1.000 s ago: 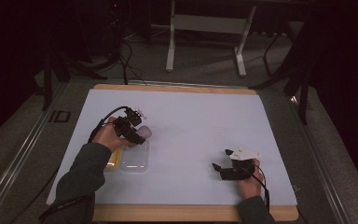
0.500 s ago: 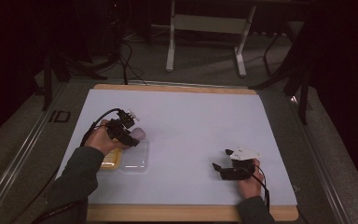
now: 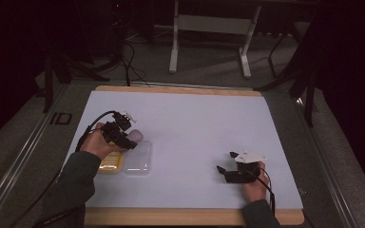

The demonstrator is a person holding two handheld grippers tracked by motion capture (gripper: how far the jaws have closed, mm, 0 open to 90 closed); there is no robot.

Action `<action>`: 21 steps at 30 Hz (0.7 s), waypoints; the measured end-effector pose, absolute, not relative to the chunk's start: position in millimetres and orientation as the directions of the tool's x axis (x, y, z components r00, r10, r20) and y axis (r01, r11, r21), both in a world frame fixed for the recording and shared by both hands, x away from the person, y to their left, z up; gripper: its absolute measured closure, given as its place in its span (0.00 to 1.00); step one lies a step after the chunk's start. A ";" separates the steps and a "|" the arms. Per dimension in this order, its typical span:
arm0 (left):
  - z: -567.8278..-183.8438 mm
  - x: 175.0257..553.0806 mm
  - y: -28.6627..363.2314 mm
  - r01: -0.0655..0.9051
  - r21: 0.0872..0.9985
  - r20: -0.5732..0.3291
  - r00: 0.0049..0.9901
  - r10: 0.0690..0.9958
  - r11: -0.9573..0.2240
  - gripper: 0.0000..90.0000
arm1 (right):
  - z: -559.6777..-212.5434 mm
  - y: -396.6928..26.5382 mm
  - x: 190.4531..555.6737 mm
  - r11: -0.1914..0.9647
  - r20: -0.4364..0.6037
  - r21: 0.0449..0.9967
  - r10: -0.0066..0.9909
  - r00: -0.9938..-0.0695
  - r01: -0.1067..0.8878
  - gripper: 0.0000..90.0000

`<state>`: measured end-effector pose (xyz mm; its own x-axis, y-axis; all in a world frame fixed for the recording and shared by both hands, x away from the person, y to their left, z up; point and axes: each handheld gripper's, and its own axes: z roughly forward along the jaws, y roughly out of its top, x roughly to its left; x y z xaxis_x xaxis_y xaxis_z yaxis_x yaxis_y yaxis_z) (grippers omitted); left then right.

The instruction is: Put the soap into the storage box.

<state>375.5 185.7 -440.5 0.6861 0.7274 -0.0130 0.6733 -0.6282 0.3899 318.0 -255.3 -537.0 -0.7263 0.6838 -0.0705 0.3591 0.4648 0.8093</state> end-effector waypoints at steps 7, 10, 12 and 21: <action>-441.3 370.4 192.0 0.684 0.388 -0.011 0.674 0.739 -0.618 0.55 | -536.9 -255.4 318.0 0.464 -0.071 0.810 0.685 -0.725 0.359 0.23; -441.2 367.2 195.1 0.687 0.391 -0.001 0.666 0.746 -0.613 0.55 | -536.9 -255.4 318.0 0.464 -0.071 0.810 0.685 -0.725 0.359 0.23; -441.4 365.5 197.2 0.687 0.390 0.000 0.666 0.746 -0.613 0.55 | -537.0 -255.5 317.9 0.462 -0.071 0.811 0.686 -0.725 0.358 0.23; -446.8 360.7 205.0 0.714 0.377 -0.020 0.643 0.765 -0.590 0.55 | -537.0 -255.7 318.0 0.461 -0.071 0.812 0.686 -0.724 0.358 0.23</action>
